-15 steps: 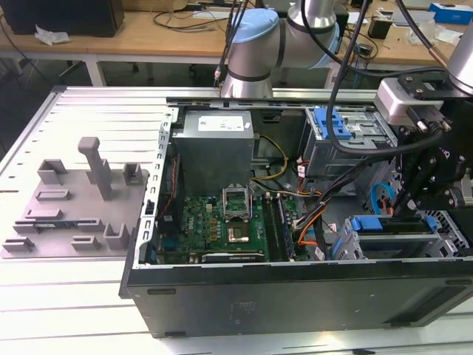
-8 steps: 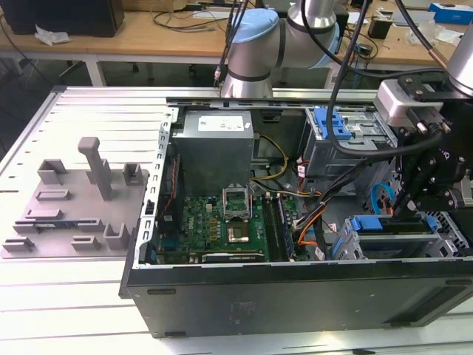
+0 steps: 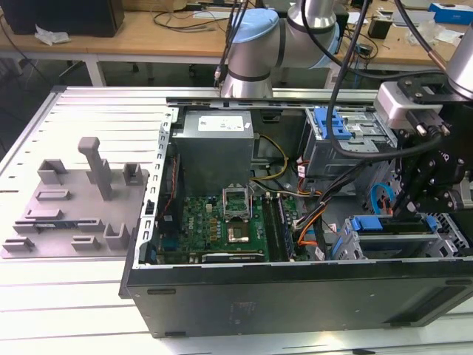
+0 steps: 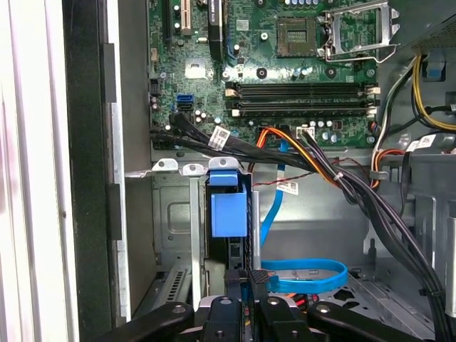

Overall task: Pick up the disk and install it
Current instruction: 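Insert the second disk wire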

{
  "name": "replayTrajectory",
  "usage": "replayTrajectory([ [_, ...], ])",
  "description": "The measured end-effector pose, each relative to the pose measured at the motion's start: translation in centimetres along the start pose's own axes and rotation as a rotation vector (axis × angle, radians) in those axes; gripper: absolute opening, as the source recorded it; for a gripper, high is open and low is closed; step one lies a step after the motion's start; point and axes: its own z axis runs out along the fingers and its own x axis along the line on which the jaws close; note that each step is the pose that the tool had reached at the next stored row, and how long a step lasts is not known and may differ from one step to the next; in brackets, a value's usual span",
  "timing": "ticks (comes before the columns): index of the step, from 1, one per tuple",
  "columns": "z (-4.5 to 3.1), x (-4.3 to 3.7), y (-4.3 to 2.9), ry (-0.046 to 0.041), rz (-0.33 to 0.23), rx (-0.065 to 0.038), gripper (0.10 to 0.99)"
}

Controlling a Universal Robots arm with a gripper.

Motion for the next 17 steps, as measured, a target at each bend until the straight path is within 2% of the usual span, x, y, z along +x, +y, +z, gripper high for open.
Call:
replayTrajectory([
  [17,0.67,0.01,-0.03,0.0000,0.000,0.000,0.161],
])
